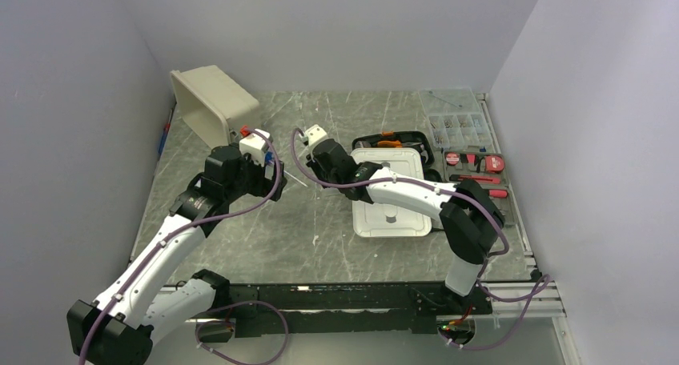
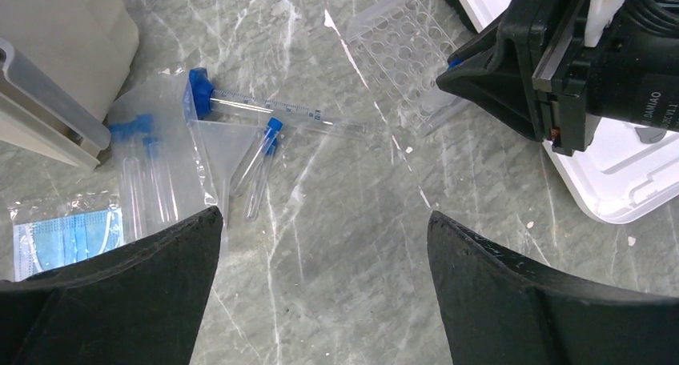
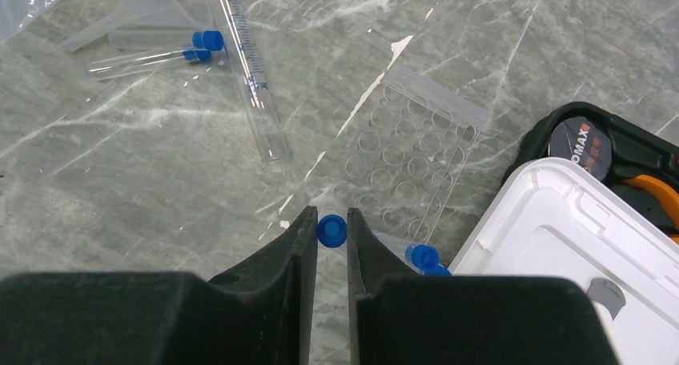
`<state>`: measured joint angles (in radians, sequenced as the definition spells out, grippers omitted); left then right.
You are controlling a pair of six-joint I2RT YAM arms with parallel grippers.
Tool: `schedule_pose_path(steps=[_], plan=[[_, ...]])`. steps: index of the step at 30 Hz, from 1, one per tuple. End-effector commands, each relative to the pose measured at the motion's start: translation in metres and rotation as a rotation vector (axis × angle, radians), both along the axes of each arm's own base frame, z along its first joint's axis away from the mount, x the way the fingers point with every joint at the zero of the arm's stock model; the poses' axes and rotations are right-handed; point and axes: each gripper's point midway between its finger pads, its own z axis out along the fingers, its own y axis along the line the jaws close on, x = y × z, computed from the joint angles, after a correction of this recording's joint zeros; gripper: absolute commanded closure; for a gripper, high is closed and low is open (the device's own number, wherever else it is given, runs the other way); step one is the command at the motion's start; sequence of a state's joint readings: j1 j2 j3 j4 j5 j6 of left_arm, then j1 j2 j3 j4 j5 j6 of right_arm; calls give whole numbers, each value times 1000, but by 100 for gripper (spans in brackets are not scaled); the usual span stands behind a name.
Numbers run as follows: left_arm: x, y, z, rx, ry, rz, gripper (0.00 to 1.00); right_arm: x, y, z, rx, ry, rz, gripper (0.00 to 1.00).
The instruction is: Organize the chemistry lab equipment
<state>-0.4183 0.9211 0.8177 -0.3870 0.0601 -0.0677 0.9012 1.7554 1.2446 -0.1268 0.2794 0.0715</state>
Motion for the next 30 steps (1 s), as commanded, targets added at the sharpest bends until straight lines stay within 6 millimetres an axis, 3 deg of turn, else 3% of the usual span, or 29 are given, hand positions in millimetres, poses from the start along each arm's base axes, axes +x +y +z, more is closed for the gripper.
schedule_pose_path(steps=[1, 30], plan=[[0, -4, 4, -14, -7, -22, 1, 6, 11, 11, 44, -19, -3, 91], [0, -5, 2, -9, -3, -28, 1, 5, 5, -23, 19, 12, -47, 91]])
